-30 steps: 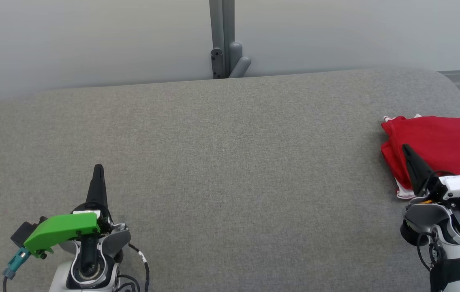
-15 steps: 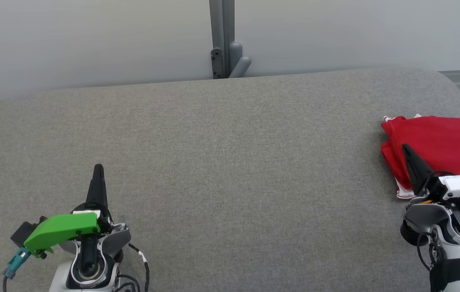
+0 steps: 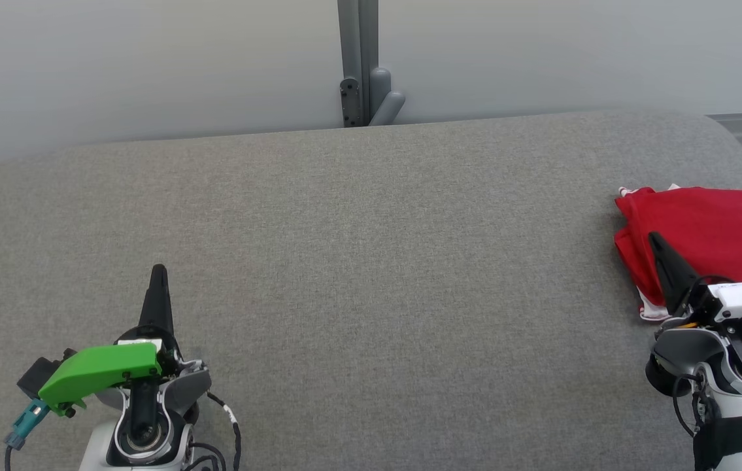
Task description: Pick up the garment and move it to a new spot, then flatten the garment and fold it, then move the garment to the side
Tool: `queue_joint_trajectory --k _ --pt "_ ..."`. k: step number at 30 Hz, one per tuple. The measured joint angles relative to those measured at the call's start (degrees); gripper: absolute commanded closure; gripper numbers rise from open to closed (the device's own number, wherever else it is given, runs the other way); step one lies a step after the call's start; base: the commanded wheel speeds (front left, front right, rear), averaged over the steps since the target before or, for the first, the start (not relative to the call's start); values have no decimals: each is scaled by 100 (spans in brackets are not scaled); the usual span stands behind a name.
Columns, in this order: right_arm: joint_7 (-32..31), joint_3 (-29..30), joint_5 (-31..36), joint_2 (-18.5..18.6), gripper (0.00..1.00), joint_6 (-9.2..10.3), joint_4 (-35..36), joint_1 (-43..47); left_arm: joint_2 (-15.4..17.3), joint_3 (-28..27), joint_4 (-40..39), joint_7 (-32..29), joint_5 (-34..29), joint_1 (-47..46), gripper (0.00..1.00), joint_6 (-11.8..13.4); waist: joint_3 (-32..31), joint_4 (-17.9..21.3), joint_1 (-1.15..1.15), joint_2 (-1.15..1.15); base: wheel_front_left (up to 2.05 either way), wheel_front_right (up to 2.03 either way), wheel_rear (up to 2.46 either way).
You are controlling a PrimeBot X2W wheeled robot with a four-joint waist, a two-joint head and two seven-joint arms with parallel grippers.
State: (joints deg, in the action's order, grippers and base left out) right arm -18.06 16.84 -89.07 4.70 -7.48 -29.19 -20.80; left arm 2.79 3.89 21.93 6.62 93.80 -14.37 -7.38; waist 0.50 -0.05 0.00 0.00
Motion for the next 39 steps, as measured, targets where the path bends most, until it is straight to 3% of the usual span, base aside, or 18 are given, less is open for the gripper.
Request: queue_joint_trajectory --k 39 --pt "5 -18 -9 7 100 0 0 0 0 0 -1 0 0 -1 100 -1 0 0 0 0 0 0 0"
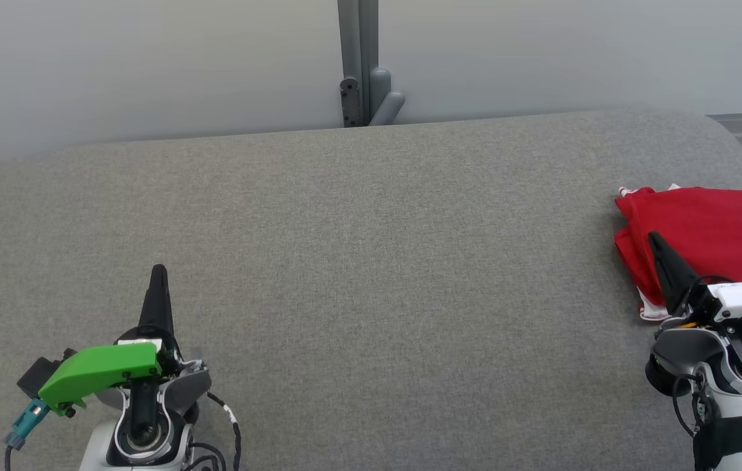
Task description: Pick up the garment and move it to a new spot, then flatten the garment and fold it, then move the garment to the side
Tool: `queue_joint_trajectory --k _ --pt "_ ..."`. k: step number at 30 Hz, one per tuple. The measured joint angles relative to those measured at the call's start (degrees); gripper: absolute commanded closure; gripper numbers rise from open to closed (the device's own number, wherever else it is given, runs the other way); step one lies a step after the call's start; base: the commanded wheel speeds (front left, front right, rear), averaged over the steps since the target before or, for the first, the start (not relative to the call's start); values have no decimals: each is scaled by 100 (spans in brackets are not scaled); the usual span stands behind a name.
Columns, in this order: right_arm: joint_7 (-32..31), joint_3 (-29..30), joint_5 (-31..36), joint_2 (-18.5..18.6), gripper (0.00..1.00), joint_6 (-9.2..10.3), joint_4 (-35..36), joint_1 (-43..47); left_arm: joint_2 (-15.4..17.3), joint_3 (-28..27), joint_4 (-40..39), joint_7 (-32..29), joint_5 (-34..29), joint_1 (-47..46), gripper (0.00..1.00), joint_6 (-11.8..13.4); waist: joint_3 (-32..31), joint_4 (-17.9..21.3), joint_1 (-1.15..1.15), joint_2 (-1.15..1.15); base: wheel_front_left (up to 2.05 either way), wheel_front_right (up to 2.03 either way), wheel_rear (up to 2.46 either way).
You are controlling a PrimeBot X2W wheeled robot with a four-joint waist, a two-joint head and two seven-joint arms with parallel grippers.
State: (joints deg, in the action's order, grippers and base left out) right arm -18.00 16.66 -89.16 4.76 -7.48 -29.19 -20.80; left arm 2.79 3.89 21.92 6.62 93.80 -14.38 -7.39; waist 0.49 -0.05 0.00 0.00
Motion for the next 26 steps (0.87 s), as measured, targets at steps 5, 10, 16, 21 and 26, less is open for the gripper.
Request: queue_joint_trajectory --k 5,10,16,21,26 --pt "1 -1 0 0 100 0 0 0 0 0 0 0 0 0 100 0 0 0 0 0 0 0 0" --pt "1 -2 0 1 100 0 0 0 0 0 0 0 0 0 100 0 0 0 0 0 0 0 0" --pt "2 -4 -1 1 100 0 0 0 0 1 0 0 0 -1 100 1 0 0 0 0 0 0 0" --pt "2 -5 -1 2 100 0 0 0 0 1 0 0 0 -1 100 1 0 0 0 0 0 0 0" --pt "2 -8 -1 2 100 0 0 0 0 1 0 0 0 -1 100 0 0 0 0 0 0 0 0"
